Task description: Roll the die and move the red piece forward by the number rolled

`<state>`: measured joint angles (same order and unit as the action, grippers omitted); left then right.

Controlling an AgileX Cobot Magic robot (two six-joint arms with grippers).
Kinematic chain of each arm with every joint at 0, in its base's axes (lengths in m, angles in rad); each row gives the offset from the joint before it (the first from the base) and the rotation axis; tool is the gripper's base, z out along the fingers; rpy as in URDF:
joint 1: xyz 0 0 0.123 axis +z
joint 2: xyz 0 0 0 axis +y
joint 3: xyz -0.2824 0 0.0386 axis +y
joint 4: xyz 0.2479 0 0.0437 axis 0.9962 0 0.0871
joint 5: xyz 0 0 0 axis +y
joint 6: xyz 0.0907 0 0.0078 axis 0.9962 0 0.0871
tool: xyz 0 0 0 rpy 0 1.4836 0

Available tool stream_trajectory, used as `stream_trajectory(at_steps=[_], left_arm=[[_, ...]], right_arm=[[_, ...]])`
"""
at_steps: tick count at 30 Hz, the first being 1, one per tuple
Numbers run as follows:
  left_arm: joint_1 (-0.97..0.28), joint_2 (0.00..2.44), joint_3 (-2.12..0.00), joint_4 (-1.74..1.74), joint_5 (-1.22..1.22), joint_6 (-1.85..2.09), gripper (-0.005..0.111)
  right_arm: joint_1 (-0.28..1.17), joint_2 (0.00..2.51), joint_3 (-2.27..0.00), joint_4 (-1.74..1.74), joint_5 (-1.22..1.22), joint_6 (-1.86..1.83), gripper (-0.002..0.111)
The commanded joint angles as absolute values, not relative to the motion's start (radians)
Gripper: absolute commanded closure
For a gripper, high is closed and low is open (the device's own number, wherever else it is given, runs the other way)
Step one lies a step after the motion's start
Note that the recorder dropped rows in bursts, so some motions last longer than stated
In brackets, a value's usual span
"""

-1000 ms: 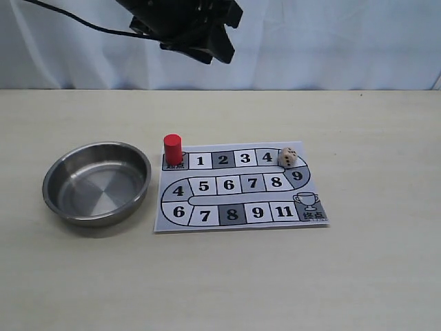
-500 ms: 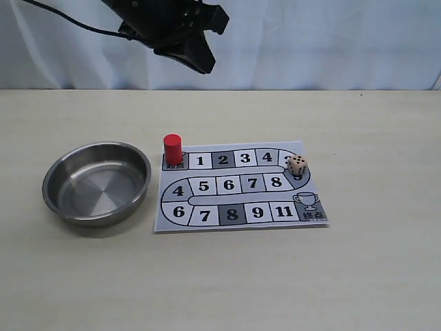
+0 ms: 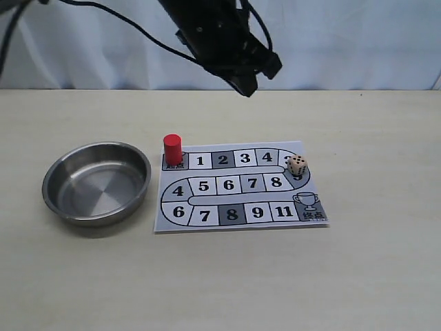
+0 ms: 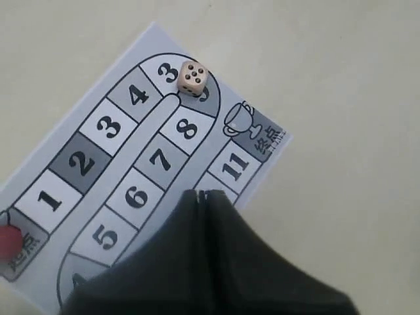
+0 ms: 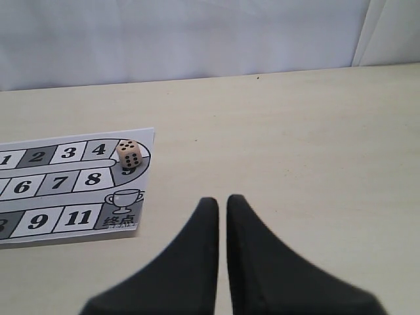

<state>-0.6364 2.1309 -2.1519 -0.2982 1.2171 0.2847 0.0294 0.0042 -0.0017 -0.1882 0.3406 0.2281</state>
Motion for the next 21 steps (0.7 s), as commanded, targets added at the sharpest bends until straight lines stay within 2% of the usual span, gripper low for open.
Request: stream_trajectory(at_steps=[1, 9, 21], left_arm=[[-0.698, 2.248, -2.251, -0.229, 1.221, 0.259, 0.107], [-0.758, 2.401, -2.304, -0.138, 1.221, 0.226, 0.107], [-0.763, 2.534, -2.445, -0.159, 1.221, 0.205, 0.107]], right_arm=[[0.026, 0.0, 0.0, -0.187, 0.342, 0.233, 0.104], [0.026, 0.0, 0.0, -0.187, 0.342, 0.233, 0.104], [0.026, 0.0, 0.0, -0.187, 0.342, 0.233, 0.104]])
